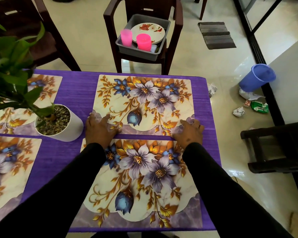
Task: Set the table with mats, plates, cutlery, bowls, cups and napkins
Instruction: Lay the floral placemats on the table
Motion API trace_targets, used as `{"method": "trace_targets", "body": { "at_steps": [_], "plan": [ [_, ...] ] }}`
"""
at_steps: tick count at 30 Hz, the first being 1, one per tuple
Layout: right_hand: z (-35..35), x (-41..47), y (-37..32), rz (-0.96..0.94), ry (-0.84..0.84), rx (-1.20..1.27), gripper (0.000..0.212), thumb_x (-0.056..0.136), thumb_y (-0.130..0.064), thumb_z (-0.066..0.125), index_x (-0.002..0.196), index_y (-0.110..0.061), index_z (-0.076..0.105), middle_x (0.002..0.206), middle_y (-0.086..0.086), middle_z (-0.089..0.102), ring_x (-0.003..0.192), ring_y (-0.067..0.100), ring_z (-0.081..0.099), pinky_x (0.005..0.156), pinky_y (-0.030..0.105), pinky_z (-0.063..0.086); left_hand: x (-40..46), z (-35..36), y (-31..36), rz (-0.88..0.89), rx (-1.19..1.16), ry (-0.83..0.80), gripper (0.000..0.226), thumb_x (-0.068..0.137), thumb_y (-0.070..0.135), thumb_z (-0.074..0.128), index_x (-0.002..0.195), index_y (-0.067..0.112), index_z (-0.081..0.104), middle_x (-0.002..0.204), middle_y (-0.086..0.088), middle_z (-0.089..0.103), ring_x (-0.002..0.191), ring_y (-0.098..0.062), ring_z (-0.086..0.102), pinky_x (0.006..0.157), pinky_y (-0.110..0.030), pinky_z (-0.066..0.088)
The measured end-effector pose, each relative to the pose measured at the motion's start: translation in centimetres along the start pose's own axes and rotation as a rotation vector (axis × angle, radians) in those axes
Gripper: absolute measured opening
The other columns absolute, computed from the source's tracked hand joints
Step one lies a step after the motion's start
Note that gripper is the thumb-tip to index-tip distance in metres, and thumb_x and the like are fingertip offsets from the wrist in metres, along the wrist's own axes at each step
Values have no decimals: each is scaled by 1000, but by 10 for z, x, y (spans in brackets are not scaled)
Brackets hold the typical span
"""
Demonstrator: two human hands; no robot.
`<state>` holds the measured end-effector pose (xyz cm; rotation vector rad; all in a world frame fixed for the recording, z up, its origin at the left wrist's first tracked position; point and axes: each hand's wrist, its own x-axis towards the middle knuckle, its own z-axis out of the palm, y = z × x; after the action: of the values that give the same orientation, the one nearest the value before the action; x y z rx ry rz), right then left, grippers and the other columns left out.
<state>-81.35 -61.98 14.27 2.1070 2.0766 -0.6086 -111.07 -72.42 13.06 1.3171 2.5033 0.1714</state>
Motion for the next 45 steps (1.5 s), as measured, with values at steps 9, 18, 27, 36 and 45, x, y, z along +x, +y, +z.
{"method": "trace_targets", "body": {
  "at_steps": [9, 18, 27, 36, 45],
  "plan": [
    [-2, 2, 0, -2, 1, 15, 65, 83, -49, 70, 140, -28, 48, 146, 14, 32, 132, 36, 31, 99, 42, 43, 3, 3, -3, -11, -19, -10, 87, 78, 70, 68, 150, 27, 44, 161, -28, 22, 151, -45, 18, 120, -55, 23],
    [-1, 4, 1, -2, -2, -6, 67, 82, -51, 70, 141, -29, 47, 147, 14, 32, 132, 36, 32, 98, 42, 44, 3, 8, -6, -5, -28, 8, 86, 78, 68, 71, 149, 26, 45, 161, -29, 22, 149, -46, 19, 118, -57, 26],
    [0, 2, 2, -10, -12, -32, 72, 82, -58, 69, 144, -30, 44, 149, 15, 31, 135, 37, 31, 101, 44, 42, 4, 11, -7, -9, -12, 15, 85, 79, 70, 68, 149, 29, 43, 162, -25, 20, 150, -45, 18, 119, -56, 26],
    [3, 2, 2, -12, -16, -31, 70, 83, -58, 68, 143, -31, 44, 151, 15, 29, 137, 38, 28, 103, 47, 42, 9, 19, -14, 13, 24, 50, 86, 77, 74, 66, 147, 28, 44, 159, -27, 27, 148, -46, 25, 117, -58, 30],
    [3, 6, 0, -5, -2, -28, 64, 85, -55, 65, 141, -30, 47, 148, 14, 33, 133, 37, 33, 98, 45, 45, 16, 31, -22, 18, 74, 73, 84, 76, 78, 64, 142, 29, 48, 152, -28, 37, 141, -47, 35, 110, -59, 40]
  ]
}}
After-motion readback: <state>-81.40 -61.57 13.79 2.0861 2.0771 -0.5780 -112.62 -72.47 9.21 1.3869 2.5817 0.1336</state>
